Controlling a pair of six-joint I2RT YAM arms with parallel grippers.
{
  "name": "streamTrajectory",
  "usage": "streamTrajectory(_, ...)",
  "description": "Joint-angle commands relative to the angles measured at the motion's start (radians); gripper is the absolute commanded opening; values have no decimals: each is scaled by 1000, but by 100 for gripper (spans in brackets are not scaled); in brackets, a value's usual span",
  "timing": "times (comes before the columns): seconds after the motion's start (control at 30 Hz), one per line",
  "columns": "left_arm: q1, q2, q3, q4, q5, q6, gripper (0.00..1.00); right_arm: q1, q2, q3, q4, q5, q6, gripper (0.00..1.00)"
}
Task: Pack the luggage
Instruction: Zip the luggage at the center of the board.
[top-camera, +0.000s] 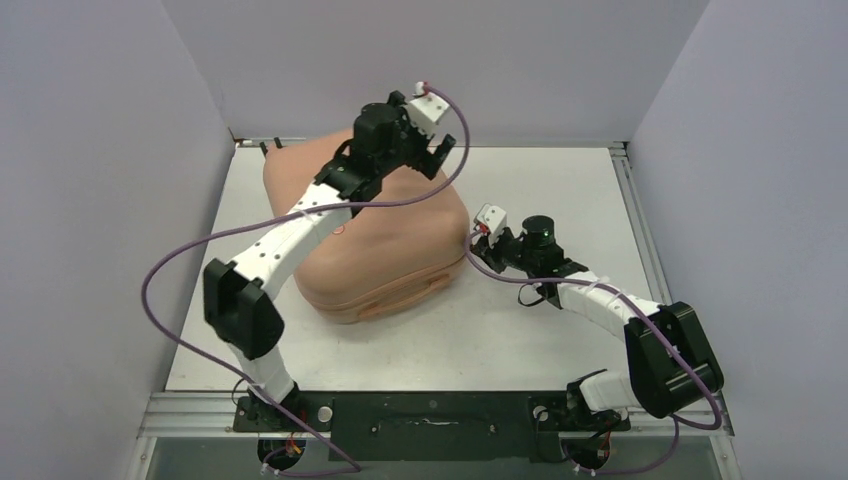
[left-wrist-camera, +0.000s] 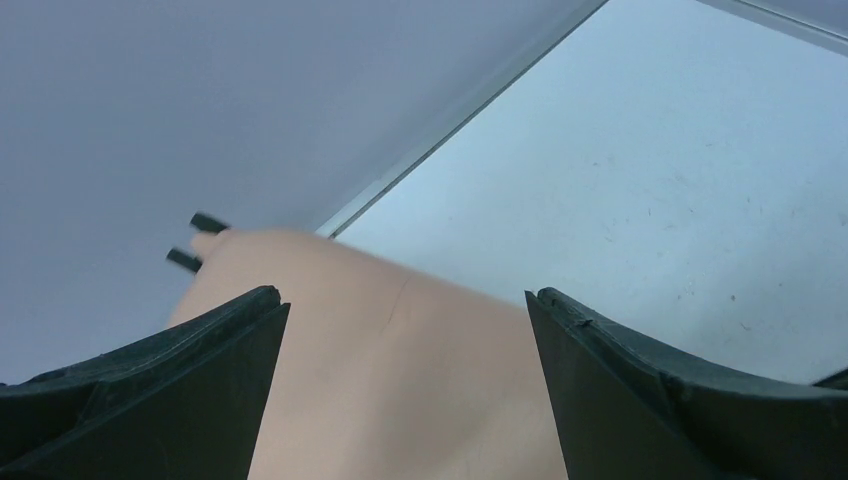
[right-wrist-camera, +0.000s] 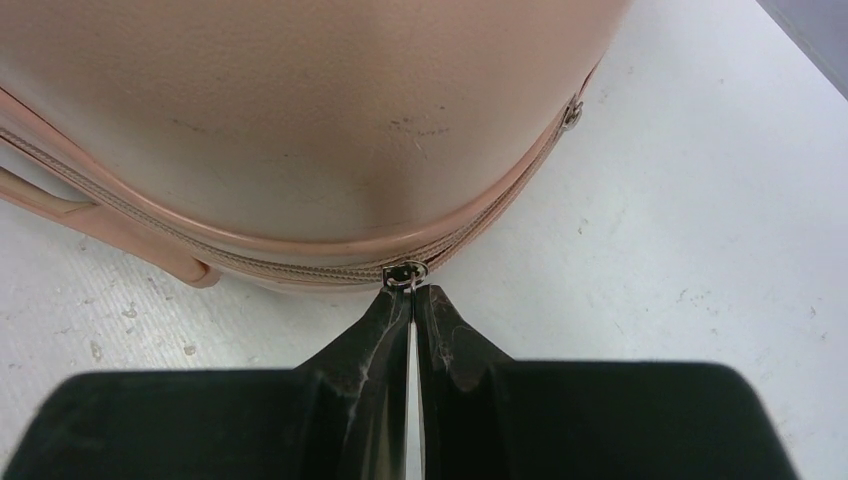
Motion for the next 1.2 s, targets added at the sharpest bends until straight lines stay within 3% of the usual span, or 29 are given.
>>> streamTrajectory(0.0,-40,185,147,85,-71,102,96,-41,0,22,81,-81,31,5)
streamTrajectory(0.17,-36,367,287,-45,36,217,99,-70,16,17,113,-102,58,5)
streamTrajectory(0.37,-9,396,300,-225,192,279,61,-96,38,32,147,-46,96,5)
streamTrajectory(0.63,-10,417,327,-467,321,379,31,-102,67,37,253,153,167,5)
streamTrajectory(0.77,-13,460,357,-553,334,404,29,-103,58,41,270,258,178,5)
streamTrajectory(0.9,-9,490,383,-540,319,385,39,-103,43,31,290,201,196,5)
streamTrajectory(1.03,0,505,415,-454,327,402,58,-103,39,29,299,145,219,5)
streamTrajectory(1.17,-1,556,439,-321,233,433,60,-106,28,21,300,130,223,5)
